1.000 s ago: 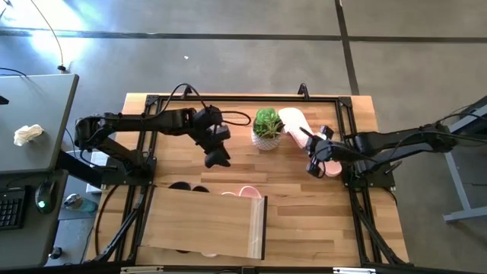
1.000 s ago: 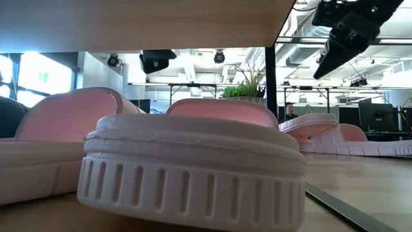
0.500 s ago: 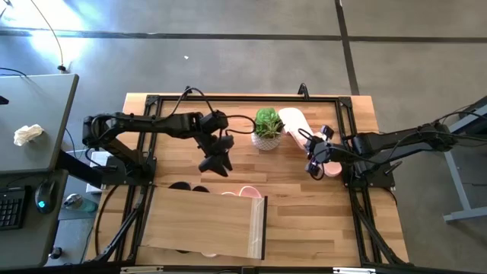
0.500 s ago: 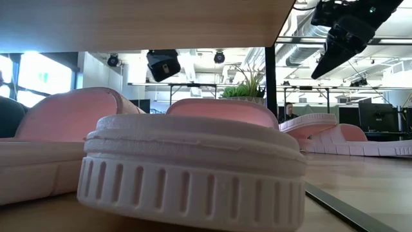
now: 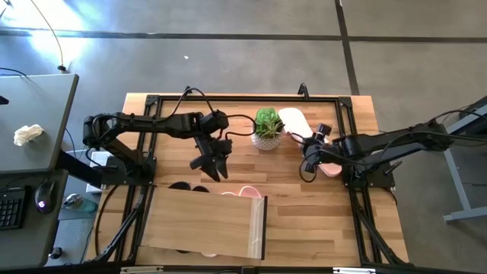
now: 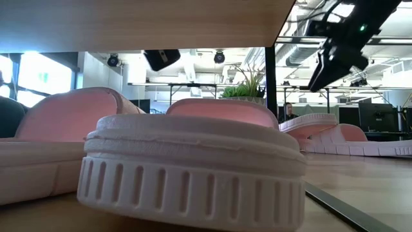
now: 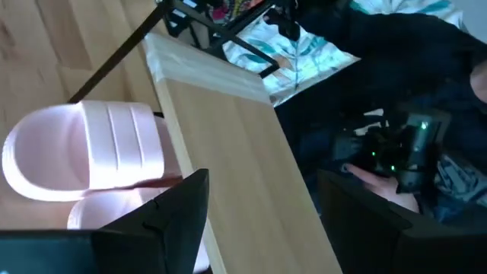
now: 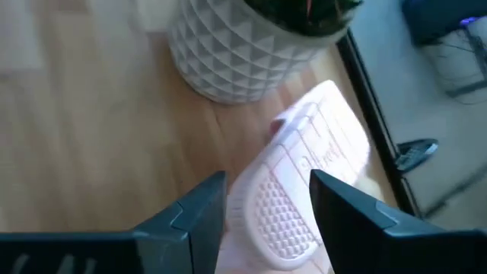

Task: Pick and place slides into the shelf
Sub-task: Put the pink slide on the shelf

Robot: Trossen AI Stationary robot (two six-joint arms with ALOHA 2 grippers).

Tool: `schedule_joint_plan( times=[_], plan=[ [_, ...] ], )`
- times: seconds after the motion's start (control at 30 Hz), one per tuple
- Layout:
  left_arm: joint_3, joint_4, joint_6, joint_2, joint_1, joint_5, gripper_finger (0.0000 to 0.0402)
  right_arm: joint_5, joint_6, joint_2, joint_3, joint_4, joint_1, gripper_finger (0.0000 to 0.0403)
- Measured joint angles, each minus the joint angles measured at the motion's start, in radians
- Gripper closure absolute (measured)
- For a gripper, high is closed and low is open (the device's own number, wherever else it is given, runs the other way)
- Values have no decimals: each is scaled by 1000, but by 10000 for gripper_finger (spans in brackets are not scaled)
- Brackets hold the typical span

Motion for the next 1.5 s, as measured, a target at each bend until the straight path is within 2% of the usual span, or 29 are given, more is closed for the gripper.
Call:
schedule_joint_plan(
  times=[0.1,0.3,0.5,0.93,1.2,1.37,1.5],
  plan=[
    [0,-1,-39,0,1,-14,172,19,0,65,0,-4,0,222],
    [0,-3,-55,0,0,-50,172,-24,0,191,0,0,1,222],
    [0,-4,-55,0,0,-61,172,62,27,243,0,-13,-1,222],
    [0,-4,-51,0,0,-61,172,77,47,361,0,-19,-2,222],
    [0,-4,-51,0,0,-61,172,222,141,458,9,-70,-2,222],
    [0,-4,-52,0,0,-75,172,317,223,471,17,-124,-6,224],
    [0,-4,-54,0,0,-80,172,325,237,471,19,-123,-37,256]
  ],
)
